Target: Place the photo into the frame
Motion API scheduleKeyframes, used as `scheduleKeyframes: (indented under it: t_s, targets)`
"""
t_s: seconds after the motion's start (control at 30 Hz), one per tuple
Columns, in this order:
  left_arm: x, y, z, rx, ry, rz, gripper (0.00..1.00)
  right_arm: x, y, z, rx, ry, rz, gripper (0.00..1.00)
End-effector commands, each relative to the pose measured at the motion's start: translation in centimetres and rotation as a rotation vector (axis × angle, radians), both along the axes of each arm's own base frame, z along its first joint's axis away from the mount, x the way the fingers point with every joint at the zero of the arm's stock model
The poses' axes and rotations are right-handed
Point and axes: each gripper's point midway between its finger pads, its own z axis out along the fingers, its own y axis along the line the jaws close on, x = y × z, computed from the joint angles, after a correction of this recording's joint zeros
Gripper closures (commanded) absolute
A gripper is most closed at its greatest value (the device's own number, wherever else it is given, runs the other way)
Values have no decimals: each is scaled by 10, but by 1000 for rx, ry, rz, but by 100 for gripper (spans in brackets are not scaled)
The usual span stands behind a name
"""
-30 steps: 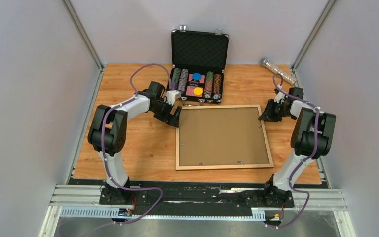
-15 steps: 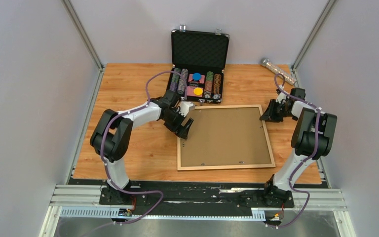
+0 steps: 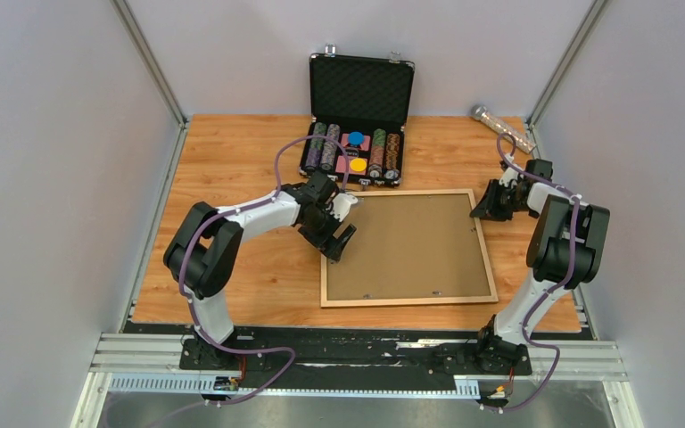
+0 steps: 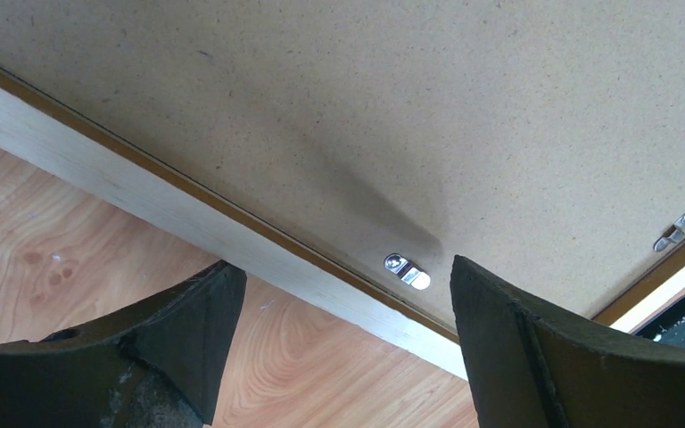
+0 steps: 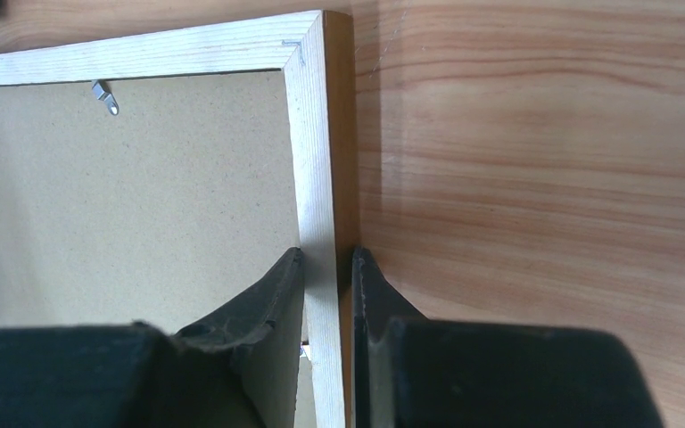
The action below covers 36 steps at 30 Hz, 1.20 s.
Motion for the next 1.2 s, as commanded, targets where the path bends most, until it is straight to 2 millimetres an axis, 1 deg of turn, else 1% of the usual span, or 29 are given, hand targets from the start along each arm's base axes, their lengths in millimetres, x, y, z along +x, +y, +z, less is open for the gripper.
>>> scheduleKeyframes:
  t_s: [0.0,0.17,0.4,0.53,0.73,1.03,1.17]
  targets:
    - [-16,13,-11,74,45,25,9,-11,-23,-12,-64,53,-77,100]
    - [-14,17,-14,118,7,17,13,-11,-23,-11,-62,52,-75,100]
    - [-14,14,-16,150,-23,1,18,-11,-22,-12,-52,52,-71,100]
    - [-14,15,-16,157,-29,-6,25,-10,-22,-11,-50,49,-69,100]
    - [-14,15,-9,143,-46,-22,37,-10,-21,-11,-48,48,-67,100]
    - [-13,13,-6,135,-53,-33,44,-11,-21,-12,-45,50,-64,100]
    - [-12,12,-3,129,-59,-34,50,-11,-20,-11,-42,49,-61,100]
